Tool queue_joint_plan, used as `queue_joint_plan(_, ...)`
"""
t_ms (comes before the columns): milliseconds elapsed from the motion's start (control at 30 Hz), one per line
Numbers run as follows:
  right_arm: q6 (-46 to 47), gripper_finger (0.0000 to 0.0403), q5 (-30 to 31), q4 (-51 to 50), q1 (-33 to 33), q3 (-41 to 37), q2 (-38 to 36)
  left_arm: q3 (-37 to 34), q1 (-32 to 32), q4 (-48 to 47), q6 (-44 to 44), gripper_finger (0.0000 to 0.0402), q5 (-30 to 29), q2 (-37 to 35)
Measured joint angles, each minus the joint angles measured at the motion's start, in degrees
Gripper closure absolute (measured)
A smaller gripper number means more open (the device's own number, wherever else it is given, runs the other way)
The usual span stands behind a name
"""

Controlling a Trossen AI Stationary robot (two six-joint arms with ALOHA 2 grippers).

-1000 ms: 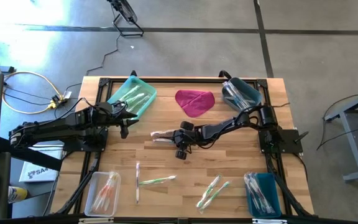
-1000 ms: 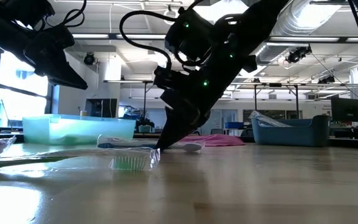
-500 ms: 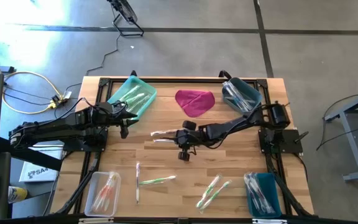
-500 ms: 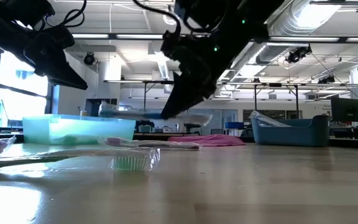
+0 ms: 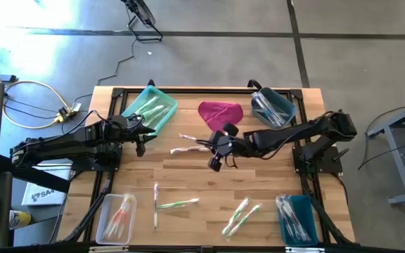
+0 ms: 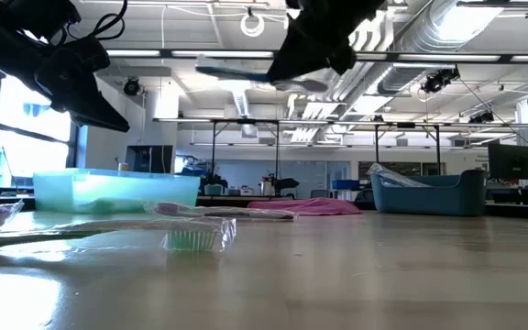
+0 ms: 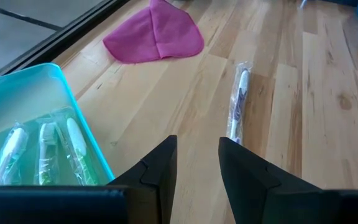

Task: Pick & Place Toothbrushes
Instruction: Put the blue toothbrush to the light blue bin

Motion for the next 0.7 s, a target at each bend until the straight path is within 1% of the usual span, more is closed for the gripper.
queue_joint_plan(133, 1.38, 0.0391, 0.42, -0.90, 0.00, 0.02, -2.08, 0.00, 0.02, -0.02, -0.01, 0.0286, 0.00, 0.00)
queue_joint_plan(300, 1.95, 0.0391, 1.76, -2.40, 0.00, 0.00, -2.04, 0.00, 0.02, 0.00, -0.01, 0.0286, -0.03, 0.01)
queue_joint_plan(367, 3.70, 0.0392, 4.40, -4.74, 0.00, 0.00, -2.04, 0.00, 0.02, -0.02, -0.01, 0.0286, 0.00, 0.01)
queue_joint_plan(533, 8.85, 0.0393, 12.88, -15.49, 0.00, 0.00, -2.63, 0.00, 0.02, -0.01, -0.01, 0.0286, 0.00, 0.02)
queue_joint_plan(700, 13.63, 0.0393, 17.10, -25.95, 0.00, -0.10, -4.88, 0.00, 0.00, 0.00, -0.01, 0.0286, 0.00, 0.02)
